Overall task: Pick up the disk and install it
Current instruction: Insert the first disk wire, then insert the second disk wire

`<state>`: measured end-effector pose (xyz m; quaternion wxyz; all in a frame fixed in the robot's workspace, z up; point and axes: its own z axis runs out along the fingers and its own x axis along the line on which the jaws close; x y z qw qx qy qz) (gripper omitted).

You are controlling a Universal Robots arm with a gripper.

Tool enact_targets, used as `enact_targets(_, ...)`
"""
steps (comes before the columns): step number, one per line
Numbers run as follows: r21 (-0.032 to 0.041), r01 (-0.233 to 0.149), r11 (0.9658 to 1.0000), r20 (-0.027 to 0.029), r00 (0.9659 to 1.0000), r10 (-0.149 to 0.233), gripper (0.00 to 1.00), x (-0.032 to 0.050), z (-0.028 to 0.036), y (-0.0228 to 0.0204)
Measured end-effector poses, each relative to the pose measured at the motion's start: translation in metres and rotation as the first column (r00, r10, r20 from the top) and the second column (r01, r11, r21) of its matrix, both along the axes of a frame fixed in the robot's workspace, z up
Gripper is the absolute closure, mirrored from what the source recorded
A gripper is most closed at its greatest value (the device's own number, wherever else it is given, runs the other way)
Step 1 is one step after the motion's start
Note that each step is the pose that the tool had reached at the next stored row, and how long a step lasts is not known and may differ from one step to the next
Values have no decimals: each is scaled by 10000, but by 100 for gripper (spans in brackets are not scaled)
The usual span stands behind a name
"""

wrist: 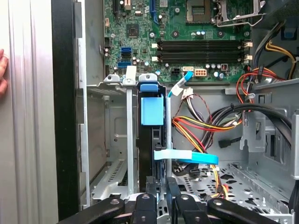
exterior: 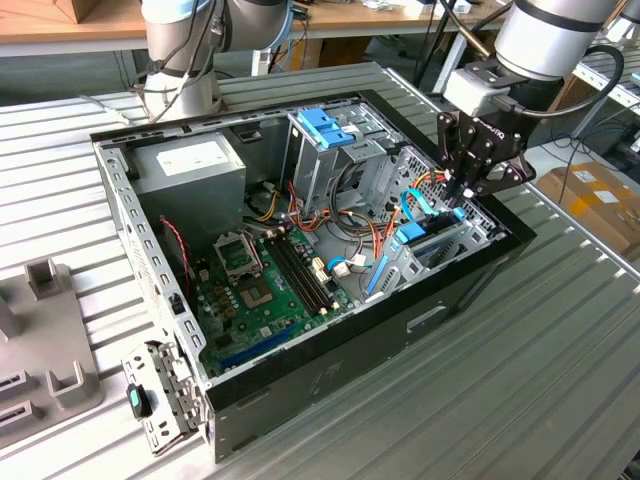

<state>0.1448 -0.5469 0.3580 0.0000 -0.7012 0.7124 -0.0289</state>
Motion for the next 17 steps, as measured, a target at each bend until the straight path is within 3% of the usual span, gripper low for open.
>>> enact_targets(7, 0, 0, 10000, -4, 10000, 0, 76, -4, 0, -1)
enact_targets(10, -1, -1, 10000, -3, 10000, 1, 76, -83, 0, 0)
enact_targets(13, -1, 0, 10000, 0, 10000, 0, 76, -238, 0, 0)
enact_targets(17, 0, 0, 10000, 0, 10000, 0, 76, -247, 0, 0)
